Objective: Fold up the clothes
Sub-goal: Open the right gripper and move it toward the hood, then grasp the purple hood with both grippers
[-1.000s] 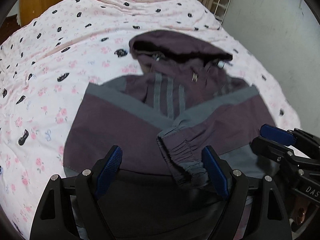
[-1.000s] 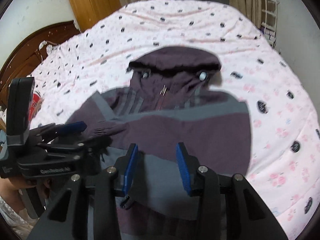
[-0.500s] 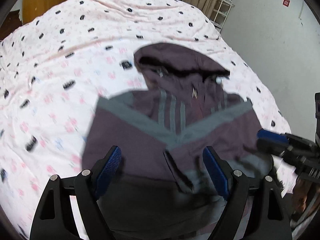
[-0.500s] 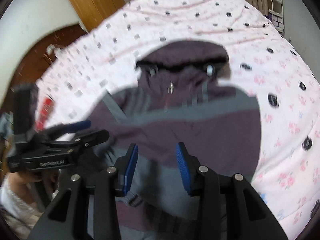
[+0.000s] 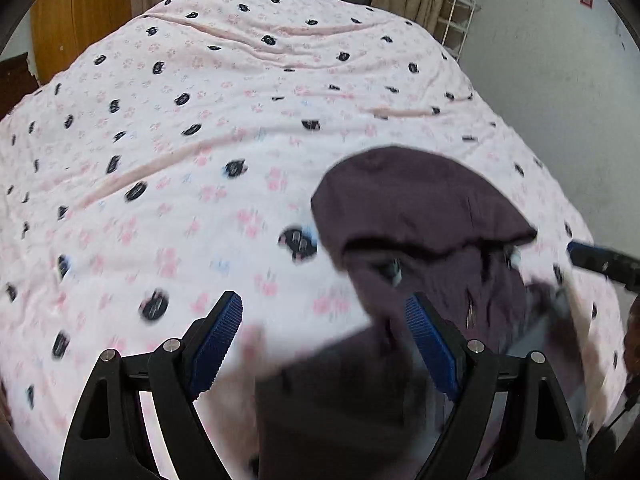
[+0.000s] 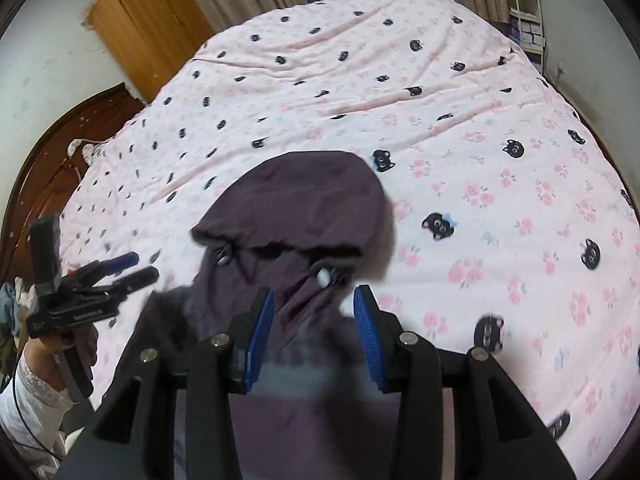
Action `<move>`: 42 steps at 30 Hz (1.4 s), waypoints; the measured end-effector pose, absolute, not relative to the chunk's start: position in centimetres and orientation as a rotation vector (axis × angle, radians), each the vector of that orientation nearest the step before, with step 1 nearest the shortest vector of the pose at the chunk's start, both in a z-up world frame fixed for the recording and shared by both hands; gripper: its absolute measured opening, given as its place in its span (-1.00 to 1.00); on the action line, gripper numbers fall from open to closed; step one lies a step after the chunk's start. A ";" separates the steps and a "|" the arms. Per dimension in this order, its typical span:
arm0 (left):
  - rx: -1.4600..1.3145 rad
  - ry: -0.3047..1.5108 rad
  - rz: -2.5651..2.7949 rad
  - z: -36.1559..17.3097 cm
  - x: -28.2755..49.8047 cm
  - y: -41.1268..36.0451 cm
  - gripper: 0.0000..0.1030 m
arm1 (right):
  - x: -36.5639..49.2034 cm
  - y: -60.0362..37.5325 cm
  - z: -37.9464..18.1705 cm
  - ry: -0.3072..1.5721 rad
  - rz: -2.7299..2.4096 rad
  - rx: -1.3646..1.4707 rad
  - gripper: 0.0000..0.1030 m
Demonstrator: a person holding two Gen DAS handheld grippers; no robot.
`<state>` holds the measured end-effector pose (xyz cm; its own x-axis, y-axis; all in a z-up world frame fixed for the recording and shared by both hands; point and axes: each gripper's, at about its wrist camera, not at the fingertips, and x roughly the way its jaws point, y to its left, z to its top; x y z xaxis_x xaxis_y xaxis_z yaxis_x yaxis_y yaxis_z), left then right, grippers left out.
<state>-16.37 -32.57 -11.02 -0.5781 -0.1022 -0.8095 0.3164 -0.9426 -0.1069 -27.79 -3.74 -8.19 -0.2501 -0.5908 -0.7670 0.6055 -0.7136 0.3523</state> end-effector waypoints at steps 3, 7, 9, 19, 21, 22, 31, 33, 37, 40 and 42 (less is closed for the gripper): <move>1.293 0.302 -2.592 -11.3 -18.6 -33.3 0.57 | -29.7 -4.6 -9.1 -0.009 -2.012 1.260 -0.17; 1.286 0.265 -2.664 -11.5 -21.1 -34.0 0.57 | -32.4 -6.1 -9.9 -0.029 -1.984 1.301 -0.17; 1.321 0.267 -2.679 -12.1 -22.3 -34.4 0.57 | -33.9 -6.9 -10.4 -0.051 -1.962 1.322 -0.17; 1.370 0.286 -2.715 -14.1 -25.2 -35.6 0.56 | -38.6 -8.6 -13.0 -0.140 -1.897 1.407 -0.20; 1.378 0.278 -2.725 -14.2 -25.6 -35.5 0.56 | -39.0 -8.4 -13.3 -0.157 -1.896 1.413 -0.24; 1.382 0.274 -2.727 -14.2 -25.8 -35.5 0.56 | -39.2 -8.3 -13.4 -0.166 -1.896 1.416 -0.25; 1.392 0.300 -2.675 -14.4 -26.5 -36.7 0.57 | -41.2 -7.6 -14.6 -0.245 -1.891 1.443 -0.21; 1.390 0.315 -2.661 -14.4 -26.4 -37.4 0.57 | -41.7 -7.1 -14.7 -0.267 -1.896 1.452 -0.18; 1.414 0.377 -2.632 -14.9 -26.3 -38.7 0.57 | -42.3 -6.5 -15.2 -0.275 -1.888 1.481 -0.12; 1.469 0.458 -2.612 -15.8 -26.5 -39.1 0.58 | -42.1 -7.2 -16.0 -0.287 -1.835 1.501 -0.11; 1.492 0.493 -2.603 -16.3 -26.7 -39.0 0.58 | -41.7 -8.0 -16.4 -0.273 -1.814 1.509 -0.12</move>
<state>-26.65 -38.96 -16.34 -0.5145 0.0728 -0.8544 0.2449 -0.9424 -0.2278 -41.74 -8.02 -16.40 -0.0262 -0.6553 -0.7549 0.4036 -0.6978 0.5917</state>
